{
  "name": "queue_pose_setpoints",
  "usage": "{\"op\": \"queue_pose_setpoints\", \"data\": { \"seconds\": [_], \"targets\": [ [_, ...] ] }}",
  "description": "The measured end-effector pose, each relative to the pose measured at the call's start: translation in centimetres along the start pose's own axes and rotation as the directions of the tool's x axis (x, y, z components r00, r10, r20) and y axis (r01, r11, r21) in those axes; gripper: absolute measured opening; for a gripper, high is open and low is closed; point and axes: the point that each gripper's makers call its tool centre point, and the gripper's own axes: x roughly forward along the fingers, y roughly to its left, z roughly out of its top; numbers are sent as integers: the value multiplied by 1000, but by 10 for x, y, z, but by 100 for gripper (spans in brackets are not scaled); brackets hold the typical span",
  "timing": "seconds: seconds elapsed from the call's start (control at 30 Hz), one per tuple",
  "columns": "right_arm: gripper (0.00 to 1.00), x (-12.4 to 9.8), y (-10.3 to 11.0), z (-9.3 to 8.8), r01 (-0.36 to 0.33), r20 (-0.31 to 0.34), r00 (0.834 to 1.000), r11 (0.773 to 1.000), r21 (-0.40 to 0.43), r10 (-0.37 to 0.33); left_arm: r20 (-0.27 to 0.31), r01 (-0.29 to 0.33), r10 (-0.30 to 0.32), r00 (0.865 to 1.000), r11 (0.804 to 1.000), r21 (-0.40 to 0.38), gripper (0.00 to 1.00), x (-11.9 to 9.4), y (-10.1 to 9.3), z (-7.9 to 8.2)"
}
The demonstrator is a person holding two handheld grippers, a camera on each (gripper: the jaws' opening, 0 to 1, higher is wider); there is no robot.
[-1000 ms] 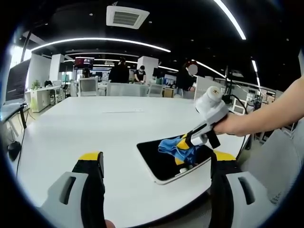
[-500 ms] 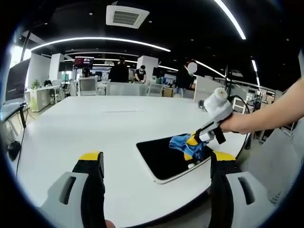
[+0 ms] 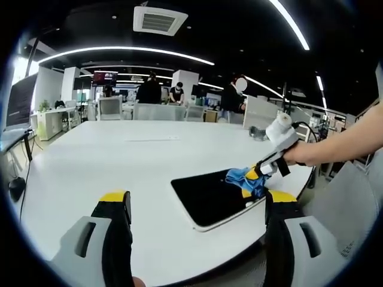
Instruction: Wipe the mirror surface with the cleaning cloth until all visible marks leave the cleaned area.
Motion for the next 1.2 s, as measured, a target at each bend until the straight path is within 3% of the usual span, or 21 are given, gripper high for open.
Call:
{"op": "queue_pose_setpoints", "data": {
  "seconds": [0.37,0.83,1.2],
  "targets": [
    [0,-6,-15,-10,26,0,1000,998,48,-26,5,-2,2,1000,1000,-2,91,0,0,1],
    [0,-6,-9,-9,67,-25,997,996,-55,-69,12,3,-3,1000,1000,-5,90,0,0,2],
    [0,-8,-5,-12,58,-43,997,994,-97,-62,12,-1,1,1000,1000,-4,90,0,0,2]
  ]
}}
